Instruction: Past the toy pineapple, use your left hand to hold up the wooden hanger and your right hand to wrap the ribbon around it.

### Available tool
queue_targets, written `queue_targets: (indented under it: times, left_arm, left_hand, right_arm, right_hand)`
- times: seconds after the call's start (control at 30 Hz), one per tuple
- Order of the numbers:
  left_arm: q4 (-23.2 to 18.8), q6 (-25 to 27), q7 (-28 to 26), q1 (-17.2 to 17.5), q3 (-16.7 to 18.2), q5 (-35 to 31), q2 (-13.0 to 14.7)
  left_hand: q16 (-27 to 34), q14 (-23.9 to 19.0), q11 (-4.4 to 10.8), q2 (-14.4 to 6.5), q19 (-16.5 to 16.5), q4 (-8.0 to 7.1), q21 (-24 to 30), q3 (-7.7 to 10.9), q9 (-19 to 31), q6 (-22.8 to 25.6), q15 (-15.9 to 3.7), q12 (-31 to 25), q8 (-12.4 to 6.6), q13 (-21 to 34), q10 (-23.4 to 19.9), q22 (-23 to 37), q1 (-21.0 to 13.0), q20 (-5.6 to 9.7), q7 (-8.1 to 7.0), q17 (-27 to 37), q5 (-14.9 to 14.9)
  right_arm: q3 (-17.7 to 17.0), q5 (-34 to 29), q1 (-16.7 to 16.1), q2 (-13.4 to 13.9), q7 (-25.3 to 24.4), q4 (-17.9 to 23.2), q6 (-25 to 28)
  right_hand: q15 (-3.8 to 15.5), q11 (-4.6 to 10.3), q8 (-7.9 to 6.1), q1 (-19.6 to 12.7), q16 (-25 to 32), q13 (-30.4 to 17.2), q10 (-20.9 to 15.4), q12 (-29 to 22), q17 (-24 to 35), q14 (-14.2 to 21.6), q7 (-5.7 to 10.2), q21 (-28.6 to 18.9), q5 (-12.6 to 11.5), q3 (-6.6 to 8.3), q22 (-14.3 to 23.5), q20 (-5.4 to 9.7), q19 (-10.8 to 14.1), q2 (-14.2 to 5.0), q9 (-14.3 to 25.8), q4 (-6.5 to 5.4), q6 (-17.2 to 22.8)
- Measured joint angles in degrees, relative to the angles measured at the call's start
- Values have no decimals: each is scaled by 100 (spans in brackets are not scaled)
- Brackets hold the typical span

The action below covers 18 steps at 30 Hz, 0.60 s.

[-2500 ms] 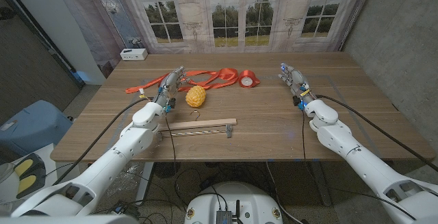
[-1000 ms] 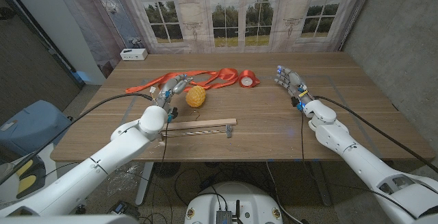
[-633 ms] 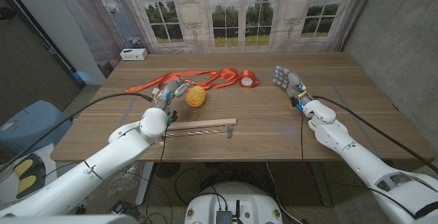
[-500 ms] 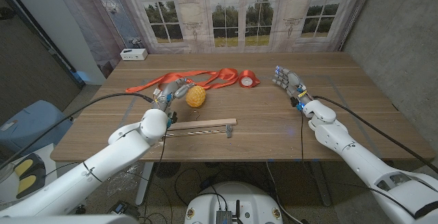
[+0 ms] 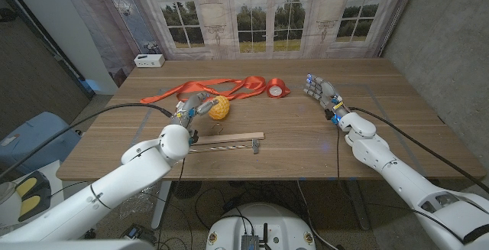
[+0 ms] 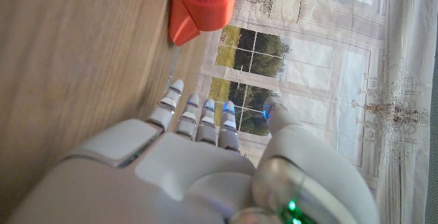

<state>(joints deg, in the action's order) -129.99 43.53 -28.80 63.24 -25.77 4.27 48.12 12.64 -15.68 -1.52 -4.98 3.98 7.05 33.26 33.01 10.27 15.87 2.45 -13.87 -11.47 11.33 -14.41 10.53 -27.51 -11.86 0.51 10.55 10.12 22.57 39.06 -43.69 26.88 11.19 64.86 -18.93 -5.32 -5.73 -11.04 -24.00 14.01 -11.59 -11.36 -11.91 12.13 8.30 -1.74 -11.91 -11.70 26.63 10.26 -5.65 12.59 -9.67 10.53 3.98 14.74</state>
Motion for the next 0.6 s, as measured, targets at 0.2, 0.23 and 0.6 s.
queue_targets:
  times: [0.2,0.23,0.6]
  left_arm:
    - [-290,447,10,-64,-88,-22,71]
    - [-345,700,42,-84,-110,-23,86]
    - [-808,1968,161,-449,-517,-22,220]
  left_hand:
    - [0,-31,18,3,0,88,-22,24,0,21,-31,0,0,0,-18,0,-127,0,21,-16,0]
    - [0,-31,19,4,0,113,-22,31,0,21,-31,0,0,0,-18,0,-125,0,21,-16,0]
    - [0,-74,193,174,76,356,-87,40,-1,299,-217,0,-62,-1,-194,-13,-686,76,-114,-16,0]
  right_arm:
    - [-2,25,24,-5,78,-69,-38]
    - [-3,29,40,-19,89,-109,-41]
    - [-10,47,32,-45,136,-162,-76]
  right_hand:
    - [0,0,0,0,0,0,0,0,0,0,0,0,0,0,0,0,0,0,0,0,0]
    - [0,0,0,0,0,0,0,0,0,0,0,0,0,0,0,0,0,0,0,0,0]
    - [0,32,0,0,0,1,-31,0,-1,-1,0,0,0,-22,0,0,0,0,0,22,0]
